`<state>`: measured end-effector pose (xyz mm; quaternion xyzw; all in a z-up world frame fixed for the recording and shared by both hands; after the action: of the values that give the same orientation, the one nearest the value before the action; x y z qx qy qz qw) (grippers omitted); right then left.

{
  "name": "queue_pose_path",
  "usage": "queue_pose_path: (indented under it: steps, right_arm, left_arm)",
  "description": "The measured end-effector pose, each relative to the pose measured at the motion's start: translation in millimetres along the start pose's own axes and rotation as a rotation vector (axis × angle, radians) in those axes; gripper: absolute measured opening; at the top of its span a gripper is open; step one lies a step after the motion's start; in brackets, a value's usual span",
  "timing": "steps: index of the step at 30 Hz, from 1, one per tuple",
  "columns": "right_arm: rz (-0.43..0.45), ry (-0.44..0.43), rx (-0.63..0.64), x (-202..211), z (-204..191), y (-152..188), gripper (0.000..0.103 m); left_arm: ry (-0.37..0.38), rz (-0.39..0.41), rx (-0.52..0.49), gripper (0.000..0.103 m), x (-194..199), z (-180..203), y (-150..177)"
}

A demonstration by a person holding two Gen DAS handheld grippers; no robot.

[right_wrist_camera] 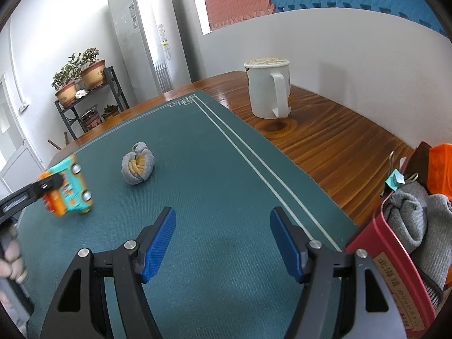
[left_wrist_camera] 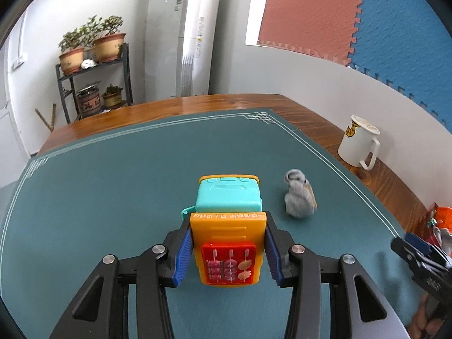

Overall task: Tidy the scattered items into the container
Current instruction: 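Grasp the grey sock ball with the right tool while the left tool holds the truck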

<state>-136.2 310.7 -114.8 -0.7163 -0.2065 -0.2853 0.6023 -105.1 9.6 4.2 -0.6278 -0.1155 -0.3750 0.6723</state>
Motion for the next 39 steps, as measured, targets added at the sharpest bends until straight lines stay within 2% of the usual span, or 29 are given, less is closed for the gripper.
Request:
queue_pose_path:
  steps: [3,8,15,21,23,27,36,39]
  right_arm:
    - [-0.005,0.001,-0.012,-1.7,2.1,0.2,0.073]
    - [-0.019,0.006,-0.047,-4.0,8.7,0.8,0.073]
    - [-0.033,-0.001,-0.056,-6.2,10.6,1.1,0.073]
    - [-0.029,-0.022,-0.035,-3.9,4.9,1.6,0.077]
    - [-0.028,-0.029,-0.028,-3.1,3.0,1.7,0.078]
    - [-0.020,-0.034,-0.011,-1.1,-0.9,1.8,0.078]
    - [-0.027,-0.026,-0.006,-3.4,-1.4,2.0,0.078]
    - [-0.033,-0.023,-0.003,-4.9,-1.8,2.5,0.078]
  left_arm:
    - [-0.008,0.015,0.000,0.047,5.4,-3.3,4.9]
    - [-0.029,0.028,-0.013,0.049,-9.0,0.4,-5.6]
    - [-0.041,0.022,-0.028,0.063,-34.3,2.8,-19.7]
    - [-0.054,-0.005,0.012,0.071,-54.7,-6.2,-14.2]
    - [-0.071,-0.006,0.024,0.077,-60.4,-9.3,-13.2]
    - [-0.092,-0.019,0.037,0.078,-75.5,-11.5,-16.4]
    - [-0.156,-0.136,0.086,0.078,-115.5,-15.8,-23.2]
    - [-0.119,-0.151,0.129,0.078,-119.1,-22.2,-20.6]
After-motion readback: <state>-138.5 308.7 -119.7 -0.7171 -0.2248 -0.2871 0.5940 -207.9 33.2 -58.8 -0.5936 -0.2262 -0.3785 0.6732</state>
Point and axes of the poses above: each gripper's, at about its wrist camera, not at the fingertips, and x roughly against the way its jaws point, z to its right, y to its underside, the point moved 3 cm from there along -x, roughly the way its jaws point, and after that the axes turned 6 degrees about y, right-handed, at the moved point
